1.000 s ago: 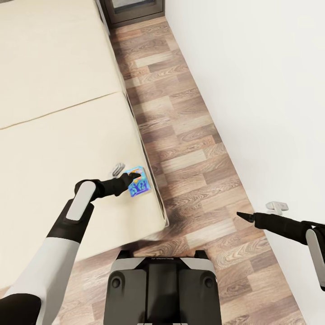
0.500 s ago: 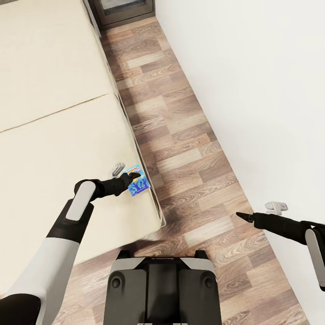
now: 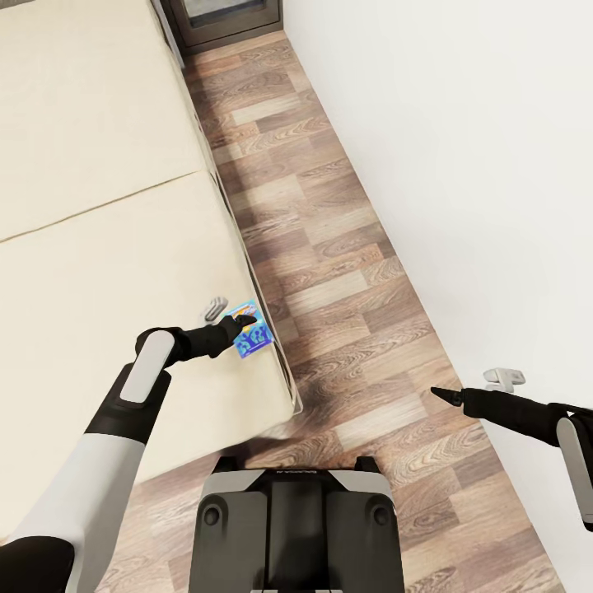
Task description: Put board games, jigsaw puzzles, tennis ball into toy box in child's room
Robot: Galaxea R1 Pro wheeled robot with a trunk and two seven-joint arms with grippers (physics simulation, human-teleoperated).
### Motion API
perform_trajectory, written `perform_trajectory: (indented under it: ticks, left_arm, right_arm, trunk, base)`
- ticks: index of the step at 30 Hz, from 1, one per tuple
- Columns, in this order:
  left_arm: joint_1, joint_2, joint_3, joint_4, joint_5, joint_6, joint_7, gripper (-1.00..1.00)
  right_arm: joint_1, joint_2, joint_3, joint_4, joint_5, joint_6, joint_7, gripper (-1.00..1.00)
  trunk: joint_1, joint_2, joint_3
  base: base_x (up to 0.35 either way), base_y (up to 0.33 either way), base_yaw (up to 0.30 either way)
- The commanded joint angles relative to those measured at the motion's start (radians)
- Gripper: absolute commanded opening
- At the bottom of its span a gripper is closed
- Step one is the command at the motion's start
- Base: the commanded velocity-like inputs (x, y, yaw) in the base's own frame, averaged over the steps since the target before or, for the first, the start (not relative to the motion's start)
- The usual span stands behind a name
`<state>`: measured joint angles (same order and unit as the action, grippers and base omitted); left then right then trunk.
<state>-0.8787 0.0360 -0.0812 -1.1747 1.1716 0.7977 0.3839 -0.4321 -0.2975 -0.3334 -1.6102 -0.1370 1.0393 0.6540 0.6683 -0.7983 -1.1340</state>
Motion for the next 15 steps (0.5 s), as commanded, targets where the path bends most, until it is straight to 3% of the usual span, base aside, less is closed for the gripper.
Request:
perform_trajectory:
  ticks: [1,15]
  left_arm:
    - [0.0,0.001,-0.002,-0.001,0.011,0.0,0.01,1.0]
    - [0.002,0.001,-0.002,0.0,0.012,0.0,0.01,1.0]
  right_arm:
    - [0.0,0.0,-0.001,0.0,-0.007,0.008,-0.002,1.0]
    - [0.0,-0.001,-0.002,0.0,-0.007,0.008,-0.002,1.0]
  trunk:
    - [0.0,-0.001,-0.001]
    - [0.0,-0.001,-0.001]
  base:
    - [0.0,0.0,-0.003]
    - [0.0,0.0,-0.001]
